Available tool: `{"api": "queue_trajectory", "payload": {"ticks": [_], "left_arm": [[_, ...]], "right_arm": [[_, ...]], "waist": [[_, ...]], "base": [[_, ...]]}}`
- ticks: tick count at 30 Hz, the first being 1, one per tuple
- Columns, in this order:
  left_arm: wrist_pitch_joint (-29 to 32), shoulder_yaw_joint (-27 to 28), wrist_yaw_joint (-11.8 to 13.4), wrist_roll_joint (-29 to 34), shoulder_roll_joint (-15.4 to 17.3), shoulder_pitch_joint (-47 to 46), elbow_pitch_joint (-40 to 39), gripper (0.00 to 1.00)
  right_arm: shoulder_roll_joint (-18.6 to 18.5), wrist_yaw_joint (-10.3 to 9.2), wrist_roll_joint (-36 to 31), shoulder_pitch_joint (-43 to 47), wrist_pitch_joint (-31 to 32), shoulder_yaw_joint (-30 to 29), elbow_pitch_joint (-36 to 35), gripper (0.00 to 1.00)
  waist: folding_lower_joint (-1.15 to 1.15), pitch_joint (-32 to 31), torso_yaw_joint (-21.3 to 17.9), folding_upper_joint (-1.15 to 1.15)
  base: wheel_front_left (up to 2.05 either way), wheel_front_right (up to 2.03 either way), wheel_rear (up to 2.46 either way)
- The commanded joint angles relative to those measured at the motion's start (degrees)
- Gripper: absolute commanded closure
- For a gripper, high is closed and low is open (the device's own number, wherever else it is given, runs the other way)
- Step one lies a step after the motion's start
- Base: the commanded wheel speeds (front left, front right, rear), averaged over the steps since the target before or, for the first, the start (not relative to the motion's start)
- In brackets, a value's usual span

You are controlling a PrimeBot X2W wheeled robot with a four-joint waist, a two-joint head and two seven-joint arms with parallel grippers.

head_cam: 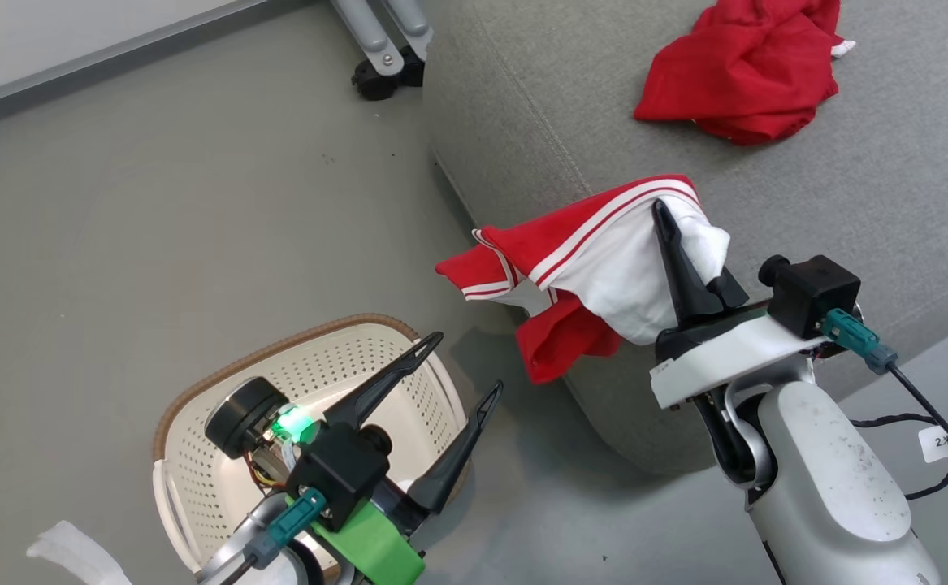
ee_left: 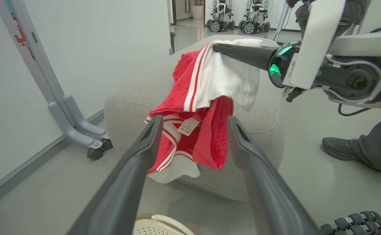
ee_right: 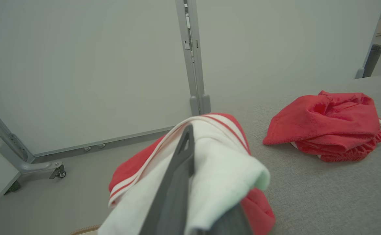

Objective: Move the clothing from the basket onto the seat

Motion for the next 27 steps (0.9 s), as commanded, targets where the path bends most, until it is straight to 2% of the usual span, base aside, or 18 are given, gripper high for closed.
{"api": "queue_trajectory", "payload": {"ticks": [1, 8, 14, 22, 27], "left_arm": [[0.2, 0.0, 0.3, 0.1, 0.4, -1.0, -0.4, 0.00], [0.7, 0.1, 0.5, 0.5, 0.9, -1.7, -1.5, 0.00], [1.3, 0.3, 0.1, 1.1, 1.6, -3.4, -3.1, 0.00], [2.2, 1.0, -1.0, 2.6, 2.4, -8.2, -5.5, 0.00], [2.1, 1.1, -1.8, 3.7, 2.6, -10.8, -6.5, 0.00]], "right_arm": [[0.1, -0.02, -0.3, 0.4, -0.4, -0.5, 0.0, 1.00], [-1.8, -0.02, -0.9, -3.5, -0.2, -4.4, -0.9, 1.00], [-5.5, -0.02, -0.2, -10.4, 1.1, -10.4, -2.3, 1.00], [-13.2, -0.02, 2.3, -25.4, 5.1, -20.2, -3.1, 1.00], [-18.3, -0.02, 3.3, -32.6, 7.1, -24.0, -2.0, 1.00]], "waist": [[0.00, 1.7, -2.5, 0.00], [0.00, 3.2, -2.8, 0.00], [0.00, 5.4, -1.8, 0.00], [0.00, 11.7, 2.4, 0.00], [0.00, 15.6, 5.1, 0.00]], "base": [[0.00, 0.00, 0.00], [0.00, 0.00, 0.00], [0.00, 0.00, 0.00], [0.00, 0.00, 0.00], [0.00, 0.00, 0.00]]}}
